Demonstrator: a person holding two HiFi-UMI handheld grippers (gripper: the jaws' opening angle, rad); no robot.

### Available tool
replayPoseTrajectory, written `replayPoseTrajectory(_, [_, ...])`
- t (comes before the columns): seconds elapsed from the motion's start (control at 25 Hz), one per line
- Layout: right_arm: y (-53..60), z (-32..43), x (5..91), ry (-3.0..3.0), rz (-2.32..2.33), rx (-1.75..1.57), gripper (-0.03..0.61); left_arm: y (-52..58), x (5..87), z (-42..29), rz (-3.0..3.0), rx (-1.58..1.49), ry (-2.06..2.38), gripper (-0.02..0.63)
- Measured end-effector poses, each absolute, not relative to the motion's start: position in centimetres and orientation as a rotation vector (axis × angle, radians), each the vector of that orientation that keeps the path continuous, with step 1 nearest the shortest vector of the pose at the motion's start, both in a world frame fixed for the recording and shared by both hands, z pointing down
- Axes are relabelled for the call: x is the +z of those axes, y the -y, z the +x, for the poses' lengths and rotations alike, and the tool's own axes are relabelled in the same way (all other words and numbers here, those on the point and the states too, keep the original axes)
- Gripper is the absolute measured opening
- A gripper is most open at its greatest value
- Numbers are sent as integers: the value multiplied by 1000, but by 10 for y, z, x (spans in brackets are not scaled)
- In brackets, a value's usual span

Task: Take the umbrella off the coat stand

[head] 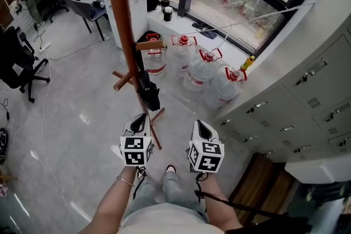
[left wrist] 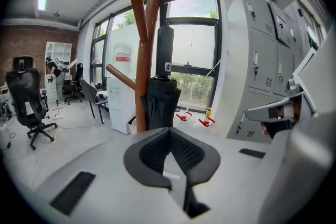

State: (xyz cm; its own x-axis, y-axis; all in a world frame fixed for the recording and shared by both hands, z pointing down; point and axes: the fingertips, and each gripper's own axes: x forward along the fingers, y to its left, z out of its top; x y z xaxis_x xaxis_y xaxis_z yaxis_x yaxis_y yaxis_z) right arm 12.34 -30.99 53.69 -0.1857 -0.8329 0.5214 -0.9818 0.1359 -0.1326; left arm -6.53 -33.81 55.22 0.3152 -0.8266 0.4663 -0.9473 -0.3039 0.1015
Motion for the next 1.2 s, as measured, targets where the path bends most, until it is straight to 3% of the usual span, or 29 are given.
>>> replayPoseTrajectory(0.4, [320,137,554,2089,1705,667,5,354,567,-62,2156,424,1633,16])
replayPoseTrajectory(0.48, [321,138,557,2088,1697,672,5,358,569,-61,2143,416,1636,129])
replayPoseTrajectory(0.68, [327,143,565,2083,1683,687,5,369,574,-60,2121,419,1664,130])
replayPoseTrajectory(1.2, [333,156,591,2063,1620,729,5,397,583,-46,2018,389,1835,252])
